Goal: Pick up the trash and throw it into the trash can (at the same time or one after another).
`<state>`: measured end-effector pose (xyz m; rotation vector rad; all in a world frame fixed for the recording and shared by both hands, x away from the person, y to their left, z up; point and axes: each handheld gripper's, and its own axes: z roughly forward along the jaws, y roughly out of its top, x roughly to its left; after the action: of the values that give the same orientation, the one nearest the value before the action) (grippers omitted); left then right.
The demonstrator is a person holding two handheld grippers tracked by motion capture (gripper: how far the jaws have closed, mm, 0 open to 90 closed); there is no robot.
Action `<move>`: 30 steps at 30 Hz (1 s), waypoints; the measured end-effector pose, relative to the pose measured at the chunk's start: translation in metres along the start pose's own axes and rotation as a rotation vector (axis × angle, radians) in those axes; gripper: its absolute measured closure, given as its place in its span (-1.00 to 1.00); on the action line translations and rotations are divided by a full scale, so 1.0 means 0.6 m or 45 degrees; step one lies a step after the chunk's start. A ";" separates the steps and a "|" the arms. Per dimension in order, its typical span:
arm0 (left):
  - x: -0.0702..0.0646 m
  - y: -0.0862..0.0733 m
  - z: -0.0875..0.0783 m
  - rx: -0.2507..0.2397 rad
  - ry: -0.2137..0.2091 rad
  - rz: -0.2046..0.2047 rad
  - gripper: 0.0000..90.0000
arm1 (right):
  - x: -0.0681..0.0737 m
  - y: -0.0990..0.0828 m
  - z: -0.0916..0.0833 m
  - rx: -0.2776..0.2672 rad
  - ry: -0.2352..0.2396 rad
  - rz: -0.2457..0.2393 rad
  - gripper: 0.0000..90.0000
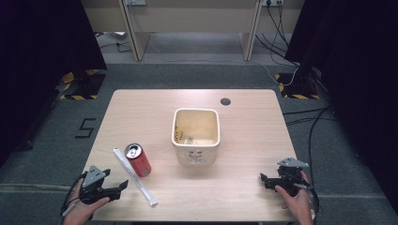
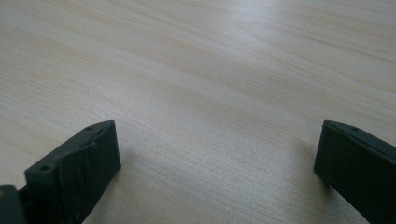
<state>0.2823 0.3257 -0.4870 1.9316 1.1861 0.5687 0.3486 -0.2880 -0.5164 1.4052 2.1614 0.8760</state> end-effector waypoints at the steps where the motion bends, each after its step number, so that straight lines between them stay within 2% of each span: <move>1: -0.003 0.004 -0.001 -0.006 -0.005 0.002 -0.66 | 0.000 0.000 0.000 0.000 0.000 -0.001 -1.00; 11: -0.027 0.039 -0.002 -0.037 -0.045 0.047 -0.67 | 0.000 0.000 0.000 0.003 0.006 -0.002 -1.00; 30: -0.039 0.072 0.007 -0.070 -0.064 0.051 -0.67 | -0.001 0.000 0.000 0.003 0.008 -0.004 -1.00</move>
<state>0.2974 0.2925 -0.4541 1.9154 1.0918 0.5648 0.3490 -0.2883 -0.5162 1.4021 2.1694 0.8779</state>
